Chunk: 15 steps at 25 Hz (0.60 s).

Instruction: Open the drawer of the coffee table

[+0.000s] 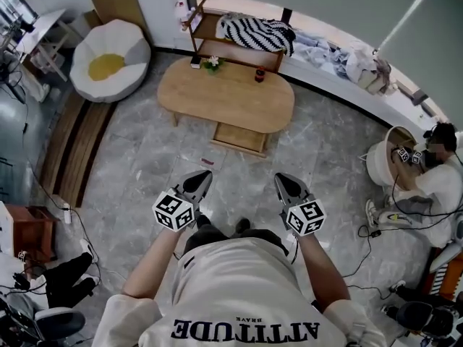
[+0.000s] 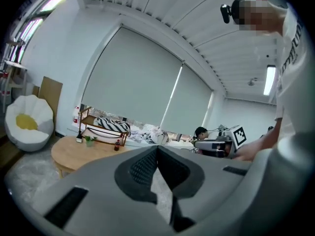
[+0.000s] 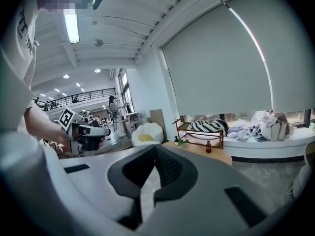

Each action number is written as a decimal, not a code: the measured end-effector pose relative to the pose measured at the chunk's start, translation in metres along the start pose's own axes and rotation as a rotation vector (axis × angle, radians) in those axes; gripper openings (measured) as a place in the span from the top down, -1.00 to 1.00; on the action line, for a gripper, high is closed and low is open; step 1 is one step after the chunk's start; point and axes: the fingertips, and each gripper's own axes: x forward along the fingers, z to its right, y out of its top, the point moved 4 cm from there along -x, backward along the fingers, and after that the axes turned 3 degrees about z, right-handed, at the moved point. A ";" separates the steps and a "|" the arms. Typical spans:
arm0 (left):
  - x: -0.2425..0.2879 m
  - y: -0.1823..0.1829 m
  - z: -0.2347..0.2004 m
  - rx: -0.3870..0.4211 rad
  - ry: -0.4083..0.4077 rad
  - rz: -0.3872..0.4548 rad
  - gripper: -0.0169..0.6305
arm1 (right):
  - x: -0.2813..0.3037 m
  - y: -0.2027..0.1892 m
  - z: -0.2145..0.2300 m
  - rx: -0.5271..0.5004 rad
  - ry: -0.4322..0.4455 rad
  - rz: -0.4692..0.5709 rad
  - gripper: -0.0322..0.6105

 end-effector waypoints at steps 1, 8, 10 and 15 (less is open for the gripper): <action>-0.003 0.002 -0.003 0.024 0.011 -0.005 0.89 | 0.000 0.002 -0.002 -0.001 -0.007 0.006 0.84; -0.014 0.016 -0.020 0.100 -0.003 -0.024 0.89 | 0.008 0.006 -0.015 0.008 -0.066 0.015 0.84; -0.019 0.016 -0.022 0.099 -0.011 -0.025 0.89 | 0.009 0.007 -0.021 0.007 -0.076 0.021 0.84; -0.032 0.011 -0.027 0.088 -0.018 -0.023 0.89 | 0.010 0.012 -0.040 -0.010 -0.077 0.034 0.84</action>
